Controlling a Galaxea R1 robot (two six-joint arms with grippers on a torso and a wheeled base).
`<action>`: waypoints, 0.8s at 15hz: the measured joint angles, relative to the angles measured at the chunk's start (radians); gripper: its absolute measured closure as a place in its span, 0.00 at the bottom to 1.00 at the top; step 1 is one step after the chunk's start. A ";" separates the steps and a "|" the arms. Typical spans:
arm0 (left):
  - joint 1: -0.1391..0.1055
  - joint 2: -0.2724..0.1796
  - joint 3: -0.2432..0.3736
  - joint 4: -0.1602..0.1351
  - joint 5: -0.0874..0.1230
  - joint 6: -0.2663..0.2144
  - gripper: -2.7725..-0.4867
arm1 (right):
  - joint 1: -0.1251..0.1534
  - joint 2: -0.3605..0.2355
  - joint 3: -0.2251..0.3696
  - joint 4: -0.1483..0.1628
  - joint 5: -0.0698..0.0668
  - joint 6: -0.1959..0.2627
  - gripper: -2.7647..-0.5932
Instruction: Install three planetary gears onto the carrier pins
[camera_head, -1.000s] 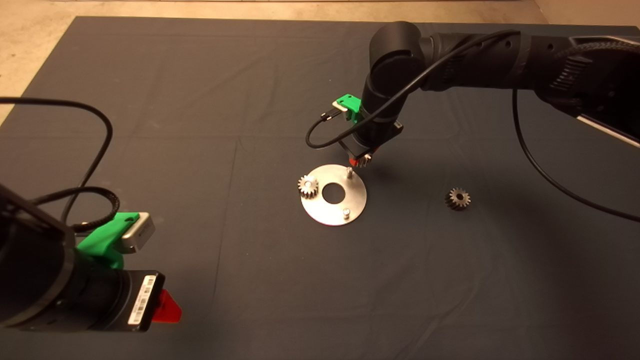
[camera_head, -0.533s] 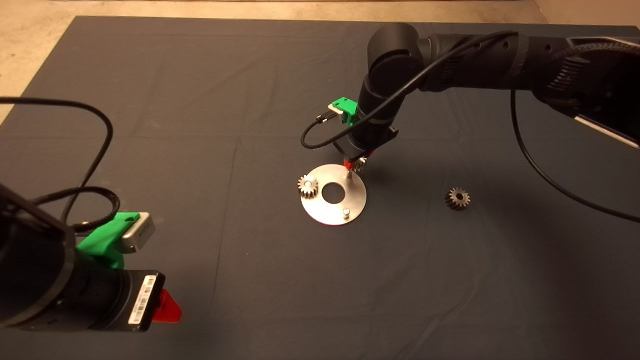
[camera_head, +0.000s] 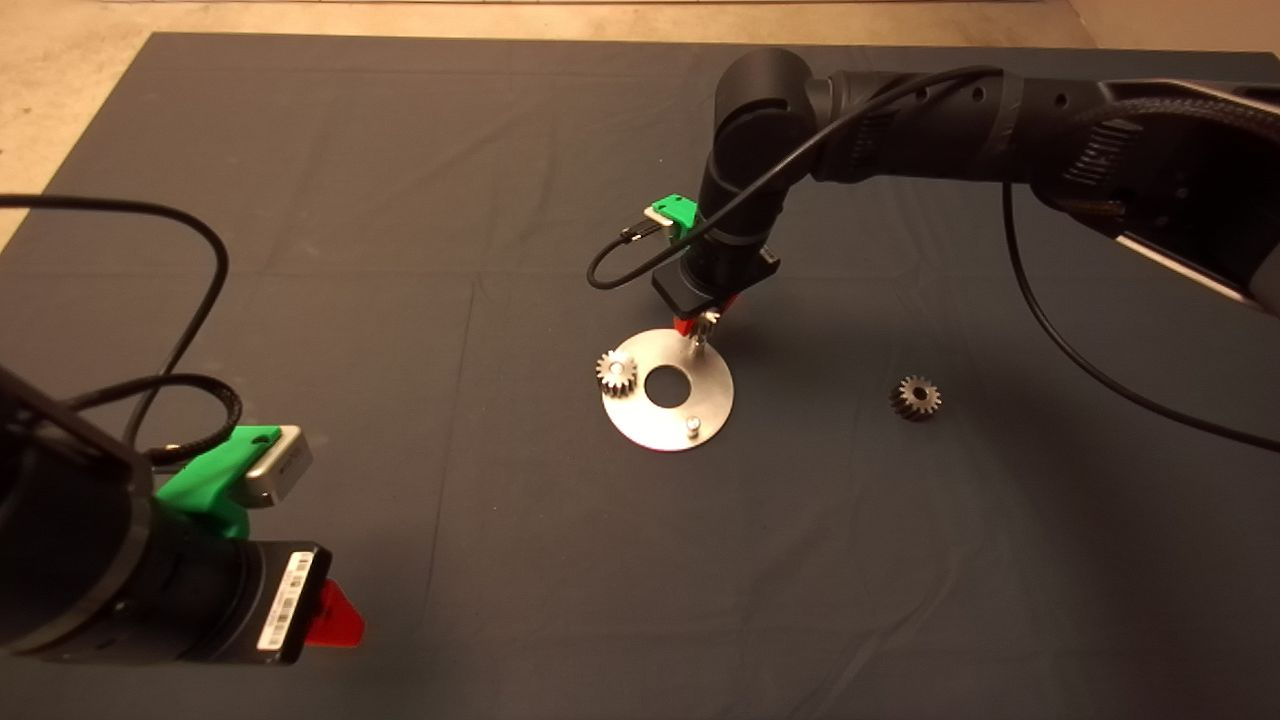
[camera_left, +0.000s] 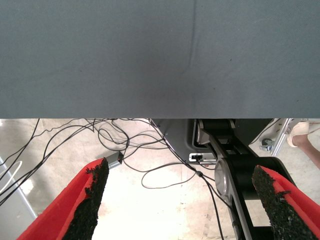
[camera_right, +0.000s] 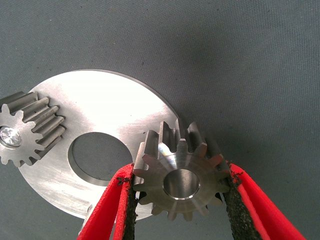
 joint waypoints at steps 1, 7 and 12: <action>0.000 0.000 0.000 0.000 0.000 0.000 0.32 | 0.000 0.000 0.000 0.000 0.000 0.000 0.79; 0.000 0.000 0.000 0.000 0.000 0.000 0.32 | 0.000 0.000 0.002 0.001 0.000 0.000 0.79; 0.003 0.000 0.000 0.000 0.000 0.000 0.32 | 0.000 0.000 0.026 0.004 -0.004 0.000 0.79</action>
